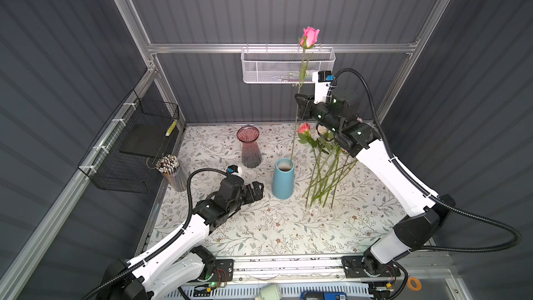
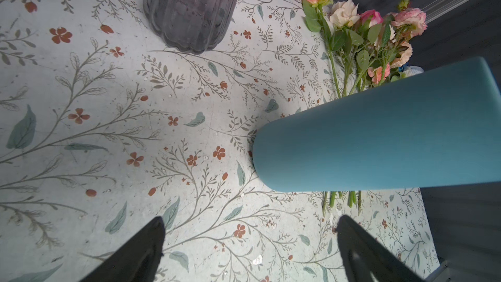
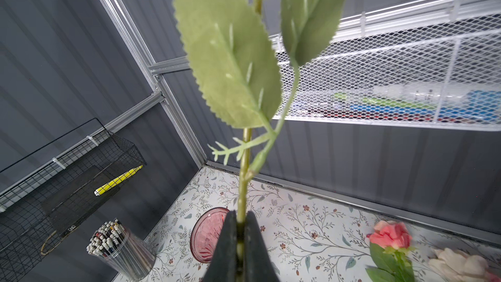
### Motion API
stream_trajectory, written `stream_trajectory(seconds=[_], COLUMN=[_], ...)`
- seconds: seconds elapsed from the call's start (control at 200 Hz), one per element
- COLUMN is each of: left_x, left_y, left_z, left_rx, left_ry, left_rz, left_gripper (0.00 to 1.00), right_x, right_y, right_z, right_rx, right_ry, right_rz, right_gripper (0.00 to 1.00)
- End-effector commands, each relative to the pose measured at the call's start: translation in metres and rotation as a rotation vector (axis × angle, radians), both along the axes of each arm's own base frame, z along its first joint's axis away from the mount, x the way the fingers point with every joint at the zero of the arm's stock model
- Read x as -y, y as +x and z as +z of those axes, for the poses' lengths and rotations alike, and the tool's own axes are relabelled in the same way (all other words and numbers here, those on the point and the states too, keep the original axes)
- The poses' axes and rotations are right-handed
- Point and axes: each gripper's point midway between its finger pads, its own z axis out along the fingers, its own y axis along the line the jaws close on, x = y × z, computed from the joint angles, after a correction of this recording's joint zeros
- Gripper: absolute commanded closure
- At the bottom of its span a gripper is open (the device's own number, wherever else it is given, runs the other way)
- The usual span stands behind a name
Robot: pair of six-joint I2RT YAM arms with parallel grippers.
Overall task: Arrange flowers in a vase
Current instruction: Place the flower in the vase.
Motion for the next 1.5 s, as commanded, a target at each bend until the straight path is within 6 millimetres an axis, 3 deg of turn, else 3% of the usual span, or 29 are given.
stream_trajectory(seconds=[0.0,0.31,0.535,0.75,0.956,1.196,1.496], left_x=[0.001,0.005,0.011,0.014,0.016,0.013,0.002], left_y=[0.000,0.006,0.012,0.017,0.020,0.022,0.022], left_z=[0.000,0.000,0.005,0.008,0.013,0.019,0.028], left_rx=[0.002,0.015,0.024,0.042,0.056,0.073,0.112], left_ry=[-0.023,0.008,0.032,0.044,0.078,0.104,0.131], left_rz=[-0.003,-0.025,-0.044,-0.061,-0.081,-0.081,-0.052], left_gripper=[0.00,0.00,0.00,0.01,0.01,0.01,0.01], right_x=[-0.008,-0.039,-0.044,-0.031,-0.024,-0.006,0.047], right_y=[-0.004,-0.035,-0.049,-0.060,-0.072,-0.084,-0.093], right_z=[0.001,-0.104,-0.141,-0.144,-0.124,-0.115,-0.129], right_rx=[0.020,-0.120,-0.201,-0.202,-0.182,-0.168,-0.181], right_ry=[0.018,-0.057,-0.084,-0.080,-0.059,-0.073,-0.134], right_rz=[0.025,0.073,0.091,0.070,0.082,0.053,-0.078], right_gripper=[0.93,0.85,0.80,0.77,0.70,0.64,0.57])
